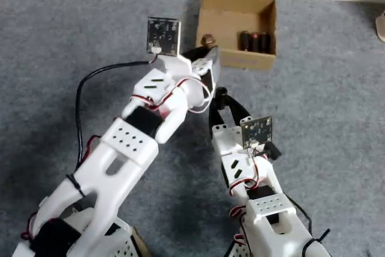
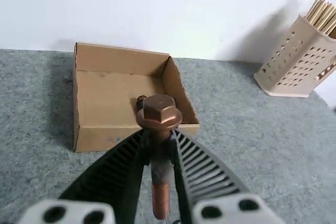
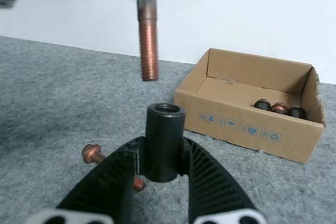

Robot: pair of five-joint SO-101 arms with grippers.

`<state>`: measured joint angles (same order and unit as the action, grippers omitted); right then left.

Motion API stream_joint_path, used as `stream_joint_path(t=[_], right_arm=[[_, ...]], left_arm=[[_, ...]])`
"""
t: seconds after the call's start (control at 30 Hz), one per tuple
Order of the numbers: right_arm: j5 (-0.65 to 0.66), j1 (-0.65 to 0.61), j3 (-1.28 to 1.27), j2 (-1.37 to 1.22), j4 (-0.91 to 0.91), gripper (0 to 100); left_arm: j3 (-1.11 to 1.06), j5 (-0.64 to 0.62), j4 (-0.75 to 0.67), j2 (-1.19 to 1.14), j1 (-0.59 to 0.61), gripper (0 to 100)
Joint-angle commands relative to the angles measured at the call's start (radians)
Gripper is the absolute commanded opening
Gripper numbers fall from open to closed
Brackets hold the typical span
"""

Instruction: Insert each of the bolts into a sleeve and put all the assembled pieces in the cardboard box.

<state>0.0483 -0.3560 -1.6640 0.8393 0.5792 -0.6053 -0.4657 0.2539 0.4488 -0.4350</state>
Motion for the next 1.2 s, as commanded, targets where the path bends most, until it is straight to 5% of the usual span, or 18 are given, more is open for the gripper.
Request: stream_joint_path(t=[0.0,0.3,1.17], right_arm=[[0.017,-0.002,-0.097,0.015,-0.001,0.4],[0.017,-0.007,-0.097,0.015,-0.001,0.4],[0.017,-0.038,-0.097,0.015,-0.001,0.4]], left_arm=[[0.002,-0.037,0.0,0.085,-0.021,0],[-0.079,-0.12,-0.003,0.139,-0.071,0],[-0.159,-0.08,-0.115,0.131,-0.094,0]])
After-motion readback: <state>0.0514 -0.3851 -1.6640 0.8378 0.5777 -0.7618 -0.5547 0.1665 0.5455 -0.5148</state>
